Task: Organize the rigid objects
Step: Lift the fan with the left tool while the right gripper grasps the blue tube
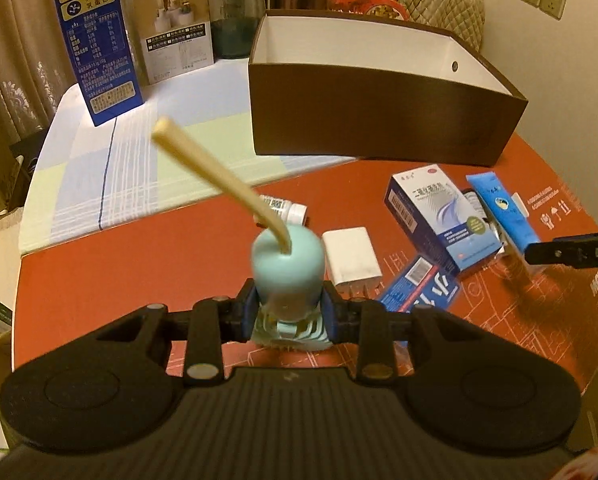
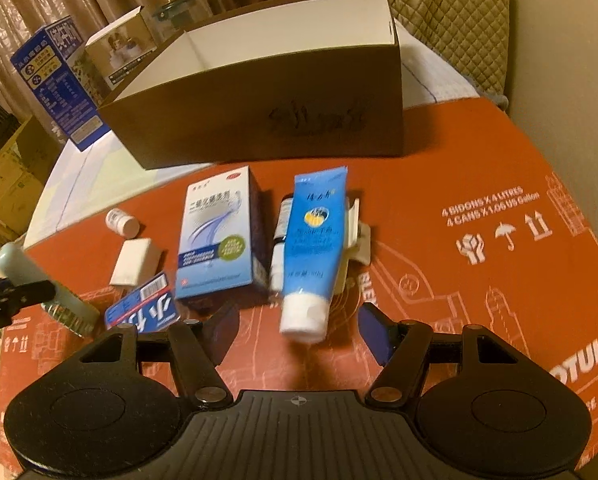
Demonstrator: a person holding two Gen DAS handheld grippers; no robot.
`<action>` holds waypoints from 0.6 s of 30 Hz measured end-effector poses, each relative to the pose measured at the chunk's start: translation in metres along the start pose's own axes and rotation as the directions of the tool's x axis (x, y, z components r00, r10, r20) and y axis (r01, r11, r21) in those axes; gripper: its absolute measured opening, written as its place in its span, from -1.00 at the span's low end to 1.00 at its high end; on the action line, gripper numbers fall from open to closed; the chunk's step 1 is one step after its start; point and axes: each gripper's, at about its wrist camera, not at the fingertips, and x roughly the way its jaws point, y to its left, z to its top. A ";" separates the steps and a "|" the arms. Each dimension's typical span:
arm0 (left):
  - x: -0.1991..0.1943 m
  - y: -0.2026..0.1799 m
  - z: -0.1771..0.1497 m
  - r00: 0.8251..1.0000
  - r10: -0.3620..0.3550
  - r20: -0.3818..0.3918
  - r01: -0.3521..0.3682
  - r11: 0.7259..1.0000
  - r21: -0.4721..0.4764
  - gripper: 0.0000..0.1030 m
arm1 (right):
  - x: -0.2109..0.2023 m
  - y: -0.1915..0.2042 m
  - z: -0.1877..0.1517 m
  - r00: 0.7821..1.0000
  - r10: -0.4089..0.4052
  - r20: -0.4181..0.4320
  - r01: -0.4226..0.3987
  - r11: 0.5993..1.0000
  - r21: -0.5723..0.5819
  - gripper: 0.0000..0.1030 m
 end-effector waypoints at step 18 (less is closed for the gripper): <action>-0.005 -0.002 0.013 0.999 0.013 0.032 -0.012 1.000 -0.024 -0.46 | 0.041 -0.002 0.014 0.999 -0.037 -0.035 0.034 0.996 -0.084 -0.38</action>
